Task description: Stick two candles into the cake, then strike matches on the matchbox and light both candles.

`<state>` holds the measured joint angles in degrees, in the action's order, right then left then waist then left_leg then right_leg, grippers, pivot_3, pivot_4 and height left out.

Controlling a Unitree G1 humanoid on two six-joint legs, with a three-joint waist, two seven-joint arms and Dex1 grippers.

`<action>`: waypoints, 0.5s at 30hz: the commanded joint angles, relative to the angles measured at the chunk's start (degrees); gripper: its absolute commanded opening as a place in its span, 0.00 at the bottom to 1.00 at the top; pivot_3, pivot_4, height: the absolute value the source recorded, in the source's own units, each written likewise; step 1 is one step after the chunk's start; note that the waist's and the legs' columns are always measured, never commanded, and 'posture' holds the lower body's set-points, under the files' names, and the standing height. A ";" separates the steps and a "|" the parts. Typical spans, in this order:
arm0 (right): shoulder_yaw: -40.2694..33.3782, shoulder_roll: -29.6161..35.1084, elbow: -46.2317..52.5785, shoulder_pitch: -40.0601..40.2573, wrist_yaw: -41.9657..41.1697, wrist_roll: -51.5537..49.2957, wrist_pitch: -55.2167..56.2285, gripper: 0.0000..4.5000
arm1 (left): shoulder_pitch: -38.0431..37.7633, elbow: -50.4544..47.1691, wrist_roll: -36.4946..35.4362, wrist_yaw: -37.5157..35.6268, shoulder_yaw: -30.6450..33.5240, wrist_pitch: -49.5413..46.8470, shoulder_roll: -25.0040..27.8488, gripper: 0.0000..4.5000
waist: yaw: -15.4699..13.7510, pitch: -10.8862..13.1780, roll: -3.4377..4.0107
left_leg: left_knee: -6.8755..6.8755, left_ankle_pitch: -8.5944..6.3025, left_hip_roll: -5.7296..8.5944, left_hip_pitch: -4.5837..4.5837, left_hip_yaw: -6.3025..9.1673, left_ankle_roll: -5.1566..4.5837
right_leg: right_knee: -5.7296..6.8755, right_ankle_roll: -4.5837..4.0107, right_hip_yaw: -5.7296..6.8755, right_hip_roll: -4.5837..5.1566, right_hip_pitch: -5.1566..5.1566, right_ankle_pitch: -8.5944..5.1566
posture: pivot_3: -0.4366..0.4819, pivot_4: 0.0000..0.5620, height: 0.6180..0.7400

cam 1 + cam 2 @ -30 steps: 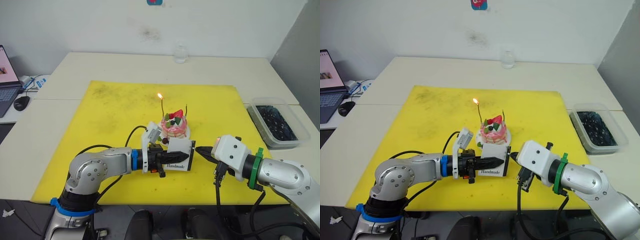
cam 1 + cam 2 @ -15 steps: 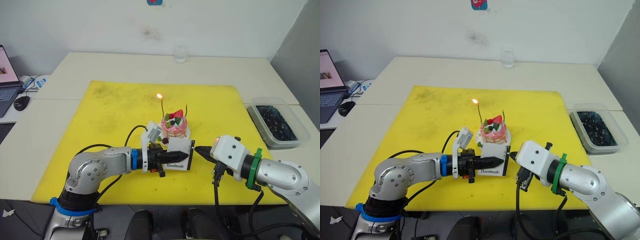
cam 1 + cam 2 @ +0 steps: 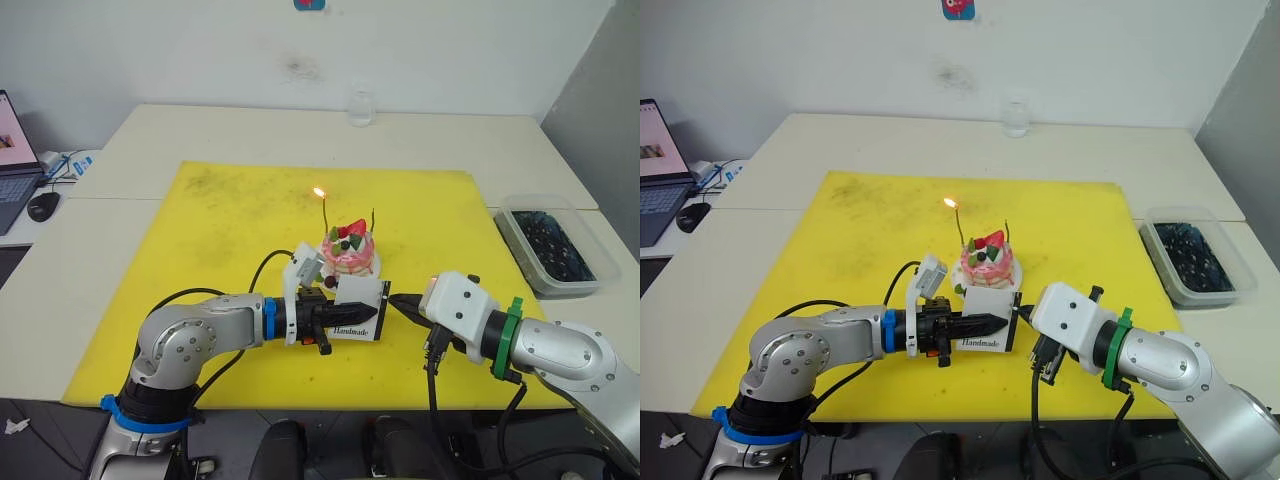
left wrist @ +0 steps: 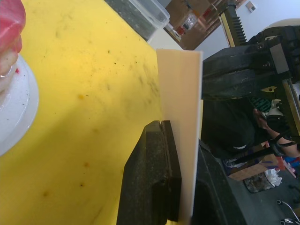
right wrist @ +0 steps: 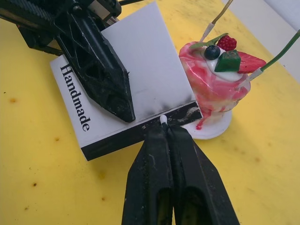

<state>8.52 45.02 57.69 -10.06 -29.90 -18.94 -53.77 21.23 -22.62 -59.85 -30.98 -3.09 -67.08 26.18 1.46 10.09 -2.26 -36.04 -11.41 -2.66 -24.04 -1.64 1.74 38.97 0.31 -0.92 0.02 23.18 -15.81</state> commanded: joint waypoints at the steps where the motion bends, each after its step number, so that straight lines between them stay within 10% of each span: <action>1: -0.12 0.52 0.42 -0.27 0.28 0.75 0.65 0.00 | 0.09 -2.41 -0.54 -1.32 -0.16 1.04 -0.14 0.00 | 0.00 0.00 0.00 | 0.00 0.00 0.00 0.00 0.00 0.00 | 0.00 0.00 0.00 0.00 0.00 0.00 | 0.48 0.27 1.00; 15: 2.26 -0.62 -0.15 -2.26 1.14 1.24 -0.14 0.00 | -0.41 -3.18 -0.46 -2.91 -1.36 1.05 0.68 0.00 | 0.00 0.00 0.00 | 0.00 0.00 0.00 0.00 0.00 0.00 | 0.00 0.00 0.00 0.00 0.00 0.00 | 0.48 0.27 1.00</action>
<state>10.65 44.72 56.99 -11.33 -29.67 -18.30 -54.29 20.67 -22.75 -59.63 -32.04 -3.28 -66.79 27.07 1.46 10.09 -2.26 -36.04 -11.41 -2.66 -24.05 -1.64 1.74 38.97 0.31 -0.92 0.03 23.18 -15.82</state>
